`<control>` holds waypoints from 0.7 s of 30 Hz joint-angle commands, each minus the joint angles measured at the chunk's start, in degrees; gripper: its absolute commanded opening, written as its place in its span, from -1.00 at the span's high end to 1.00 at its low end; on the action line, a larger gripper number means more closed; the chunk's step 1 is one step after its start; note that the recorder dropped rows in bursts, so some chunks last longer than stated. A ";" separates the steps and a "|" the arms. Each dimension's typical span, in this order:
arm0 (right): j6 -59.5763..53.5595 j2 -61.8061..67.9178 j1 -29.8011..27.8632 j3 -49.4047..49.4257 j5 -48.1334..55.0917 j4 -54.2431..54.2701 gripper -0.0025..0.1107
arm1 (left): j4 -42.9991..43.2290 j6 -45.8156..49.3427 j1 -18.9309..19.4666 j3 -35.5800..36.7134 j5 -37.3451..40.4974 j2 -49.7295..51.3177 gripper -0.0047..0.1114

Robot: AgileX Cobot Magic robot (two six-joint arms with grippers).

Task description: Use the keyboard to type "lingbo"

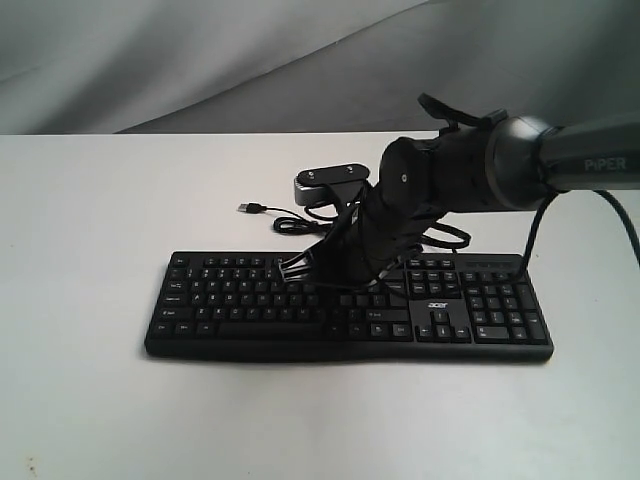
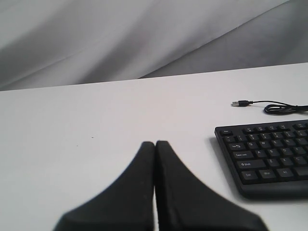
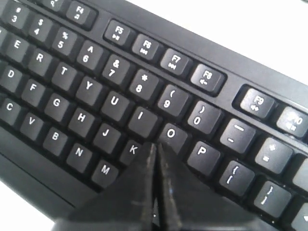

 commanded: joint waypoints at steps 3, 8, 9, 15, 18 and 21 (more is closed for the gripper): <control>-0.23 0.30 -0.51 -0.40 -1.06 -0.33 0.96 | -0.46 -0.23 0.11 0.25 -0.26 -0.15 0.91; -0.23 1.87 -0.51 -0.40 -0.75 0.04 0.96 | -0.46 -0.23 0.11 0.25 -0.26 -0.15 0.91; -0.23 2.06 -0.51 -0.40 -0.50 0.21 0.96 | -0.46 -0.23 0.11 0.25 -0.26 -0.15 0.91; -0.23 2.22 -0.51 -0.40 -0.10 0.45 0.96 | -0.46 -0.23 0.11 0.25 -0.26 -0.15 0.91; -0.23 1.13 -0.51 -0.40 -0.07 0.59 0.96 | -0.46 -0.23 0.11 0.25 -0.26 -0.15 0.91; -0.23 -0.77 -0.51 -0.40 -1.37 0.43 0.96 | -0.46 -0.23 0.11 0.25 -0.26 -0.15 0.91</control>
